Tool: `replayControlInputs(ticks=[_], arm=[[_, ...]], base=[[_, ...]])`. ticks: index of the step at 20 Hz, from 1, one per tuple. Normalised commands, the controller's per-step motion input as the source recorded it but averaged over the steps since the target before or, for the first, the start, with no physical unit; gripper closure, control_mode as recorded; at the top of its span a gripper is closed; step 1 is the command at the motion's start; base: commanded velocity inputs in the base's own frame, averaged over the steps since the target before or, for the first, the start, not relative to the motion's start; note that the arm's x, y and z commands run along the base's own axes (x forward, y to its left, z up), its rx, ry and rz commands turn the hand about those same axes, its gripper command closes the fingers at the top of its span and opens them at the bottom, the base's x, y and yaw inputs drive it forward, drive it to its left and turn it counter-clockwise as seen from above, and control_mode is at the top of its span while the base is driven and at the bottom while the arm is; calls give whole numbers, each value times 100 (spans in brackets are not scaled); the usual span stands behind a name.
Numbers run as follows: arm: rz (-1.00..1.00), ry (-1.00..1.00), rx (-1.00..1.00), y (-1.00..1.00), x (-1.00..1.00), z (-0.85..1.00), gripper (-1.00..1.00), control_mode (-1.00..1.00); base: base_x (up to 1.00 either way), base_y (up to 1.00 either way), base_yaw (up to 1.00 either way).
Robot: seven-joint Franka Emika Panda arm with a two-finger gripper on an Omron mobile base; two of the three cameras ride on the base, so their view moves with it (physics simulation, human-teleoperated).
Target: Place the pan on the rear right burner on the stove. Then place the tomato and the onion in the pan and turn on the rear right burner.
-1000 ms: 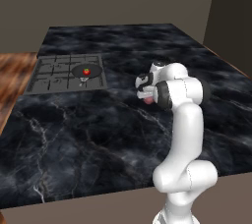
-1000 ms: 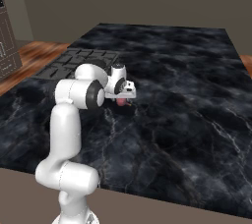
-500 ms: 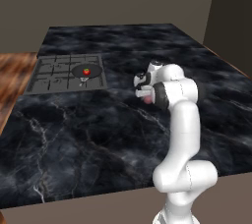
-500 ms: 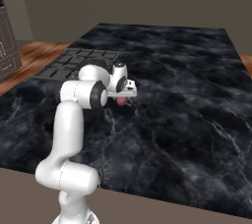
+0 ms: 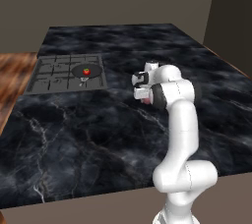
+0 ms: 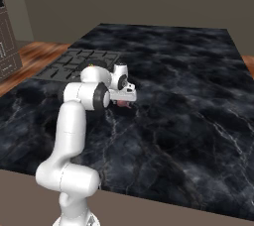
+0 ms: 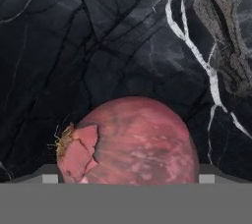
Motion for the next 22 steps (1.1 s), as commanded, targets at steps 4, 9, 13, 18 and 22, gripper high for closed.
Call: replayControlInputs(ticks=[4,9,13,18,22], arm=[[-10,10,0,0,-24,-5,100,-100],[-9,0,0,0,-58,7,100,-100],[-9,-7,0,0,-100,26,100,-100],[-11,-5,0,0,-100,56,100,-100],[-9,-4,0,0,-100,74,100,-100]], base=[[0,0,0],[0,0,0],[0,0,0],[0,0,0],[0,0,0]])
